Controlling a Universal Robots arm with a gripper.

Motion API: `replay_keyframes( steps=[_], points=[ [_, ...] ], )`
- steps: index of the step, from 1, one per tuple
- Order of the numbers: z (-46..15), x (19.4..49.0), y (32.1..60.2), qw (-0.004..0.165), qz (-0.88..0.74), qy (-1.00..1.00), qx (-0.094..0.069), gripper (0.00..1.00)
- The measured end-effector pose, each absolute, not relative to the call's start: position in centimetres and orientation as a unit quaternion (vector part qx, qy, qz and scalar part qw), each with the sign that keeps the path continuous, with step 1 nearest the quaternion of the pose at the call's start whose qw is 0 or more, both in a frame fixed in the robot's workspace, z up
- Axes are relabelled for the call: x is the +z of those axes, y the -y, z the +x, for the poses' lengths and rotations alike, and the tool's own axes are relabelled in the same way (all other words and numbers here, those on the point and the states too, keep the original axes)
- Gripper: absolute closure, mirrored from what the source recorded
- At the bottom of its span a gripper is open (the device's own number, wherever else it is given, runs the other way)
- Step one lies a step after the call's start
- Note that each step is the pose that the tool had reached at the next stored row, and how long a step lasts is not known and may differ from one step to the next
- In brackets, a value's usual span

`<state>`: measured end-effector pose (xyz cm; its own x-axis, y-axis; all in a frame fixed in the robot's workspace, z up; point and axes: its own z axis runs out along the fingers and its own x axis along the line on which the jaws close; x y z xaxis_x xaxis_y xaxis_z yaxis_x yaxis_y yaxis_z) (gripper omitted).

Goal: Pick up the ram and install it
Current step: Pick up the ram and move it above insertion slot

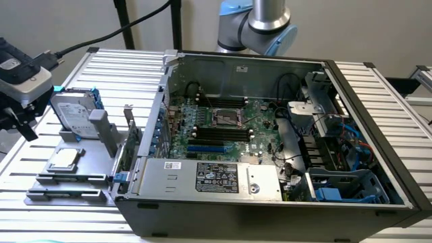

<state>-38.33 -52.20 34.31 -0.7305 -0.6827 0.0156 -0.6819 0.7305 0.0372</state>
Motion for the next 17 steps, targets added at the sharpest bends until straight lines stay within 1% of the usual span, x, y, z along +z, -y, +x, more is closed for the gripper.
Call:
replay_keyframes(
  steps=[17],
  points=[
    [-38.33, 33.43, 52.20, 0.016, 0.514, 0.858, -0.012, 0.89]
  ],
)
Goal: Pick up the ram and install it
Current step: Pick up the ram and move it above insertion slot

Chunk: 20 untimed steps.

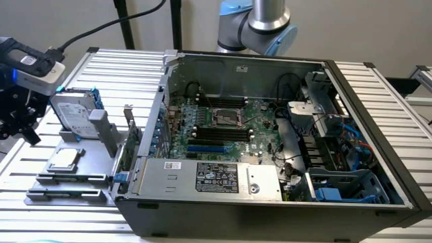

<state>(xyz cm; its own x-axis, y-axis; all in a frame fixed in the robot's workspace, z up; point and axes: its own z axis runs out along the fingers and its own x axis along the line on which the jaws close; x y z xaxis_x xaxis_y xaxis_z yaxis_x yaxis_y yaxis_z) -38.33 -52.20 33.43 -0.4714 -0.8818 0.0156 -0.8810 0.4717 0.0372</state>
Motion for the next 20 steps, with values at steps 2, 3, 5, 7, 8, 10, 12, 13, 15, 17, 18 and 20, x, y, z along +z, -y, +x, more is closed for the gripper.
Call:
replay_keyframes(
  steps=[2, 3, 5, 7, 8, 10, 12, 13, 15, 17, 18, 20],
  points=[
    [-38.3, 33.3, 52.2, 0.017, 0.529, 0.848, -0.012, 0.89],
    [-38.3, 33.3, 52.2, 0.017, 0.537, 0.843, -0.012, 0.89],
    [-38.3, 33.1, 52.2, 0.017, 0.552, 0.833, -0.011, 0.89],
    [-38.3, 33.0, 52.2, 0.017, 0.567, 0.823, -0.011, 0.89],
    [-38.3, 33.0, 52.2, 0.017, 0.575, 0.818, -0.011, 0.89],
    [-38.3, 32.8, 52.2, 0.017, 0.589, 0.808, -0.010, 0.89],
    [-38.3, 32.7, 52.2, 0.017, 0.604, 0.797, -0.010, 0.89],
    [-38.3, 32.6, 52.2, 0.018, 0.611, 0.791, -0.010, 0.89],
    [-38.3, 32.5, 52.2, 0.018, 0.625, 0.780, -0.010, 0.89],
    [-38.3, 32.4, 52.2, 0.018, 0.640, 0.768, -0.009, 0.89],
    [-38.3, 32.3, 52.2, 0.018, 0.647, 0.763, -0.009, 0.89],
    [-38.3, 32.2, 52.2, 0.018, 0.660, 0.751, -0.009, 0.89]
  ],
)
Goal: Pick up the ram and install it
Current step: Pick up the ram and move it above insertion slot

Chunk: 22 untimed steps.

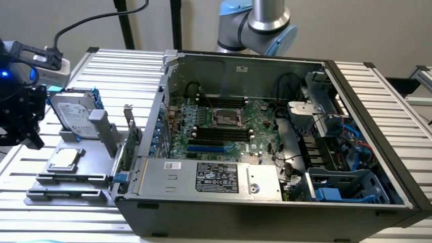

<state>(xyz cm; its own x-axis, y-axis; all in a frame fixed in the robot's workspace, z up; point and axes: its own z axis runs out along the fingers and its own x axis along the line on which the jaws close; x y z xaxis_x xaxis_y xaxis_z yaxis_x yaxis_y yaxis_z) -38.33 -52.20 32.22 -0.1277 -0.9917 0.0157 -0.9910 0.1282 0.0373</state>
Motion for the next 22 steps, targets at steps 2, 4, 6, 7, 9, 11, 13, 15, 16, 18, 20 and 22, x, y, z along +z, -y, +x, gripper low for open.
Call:
replay_keyframes(
  steps=[2, 4, 6, 7, 9, 11, 13, 15, 16, 18, 20, 22],
  points=[
    [-38.33, 32.09, 52.20, 0.018, 0.674, 0.739, -0.008, 0.89],
    [-38.33, 31.96, 52.20, 0.017, 0.687, 0.726, -0.007, 0.89],
    [-38.33, 31.84, 52.20, 0.015, 0.700, 0.714, -0.005, 0.89],
    [-38.33, 31.80, 52.20, 0.015, 0.707, 0.707, -0.004, 0.89],
    [-38.32, 31.78, 52.20, 0.014, 0.718, 0.696, -0.003, 0.89],
    [-38.33, 31.75, 52.25, 0.014, 0.720, 0.694, -0.003, 0.89],
    [-38.34, 31.77, 52.32, 0.014, 0.720, 0.694, -0.003, 0.89],
    [-38.33, 31.77, 52.34, 0.014, 0.720, 0.694, -0.003, 0.88],
    [-38.33, 31.77, 52.35, 0.014, 0.720, 0.694, -0.003, 0.88],
    [-38.33, 31.76, 52.35, 0.014, 0.720, 0.694, -0.003, 0.76],
    [-38.33, 31.75, 52.36, 0.014, 0.720, 0.694, -0.003, 0.70],
    [-38.33, 31.55, 52.39, 0.014, 0.720, 0.694, -0.003, 0.64]
  ],
)
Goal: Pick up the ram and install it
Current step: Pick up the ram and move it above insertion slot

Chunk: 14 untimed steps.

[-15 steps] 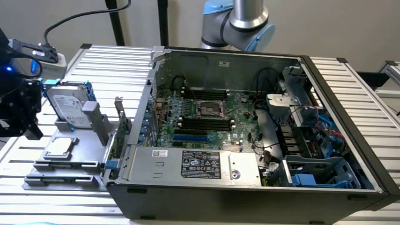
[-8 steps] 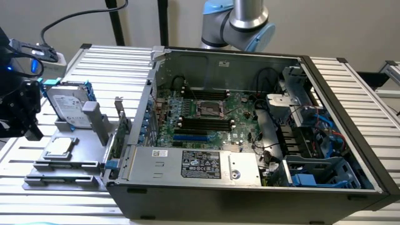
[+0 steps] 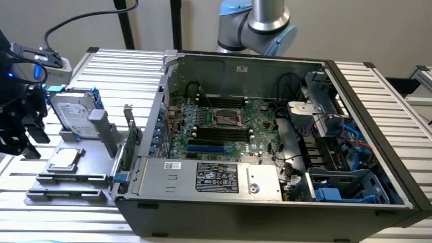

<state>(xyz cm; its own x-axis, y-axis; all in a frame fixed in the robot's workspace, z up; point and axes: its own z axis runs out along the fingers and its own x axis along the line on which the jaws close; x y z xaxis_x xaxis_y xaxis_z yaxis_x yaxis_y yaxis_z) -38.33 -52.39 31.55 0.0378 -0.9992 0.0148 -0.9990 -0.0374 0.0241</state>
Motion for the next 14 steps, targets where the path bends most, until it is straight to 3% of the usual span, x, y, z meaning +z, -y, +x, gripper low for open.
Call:
replay_keyframes(
  steps=[1, 14],
  points=[
    [-38.3, 31.4, 52.4, 0.014, 0.720, 0.694, -0.003, 0.58],
    [-38.3, 29.0, 53.4, 0.014, 0.719, 0.694, -0.003, 0.58]
  ],
)
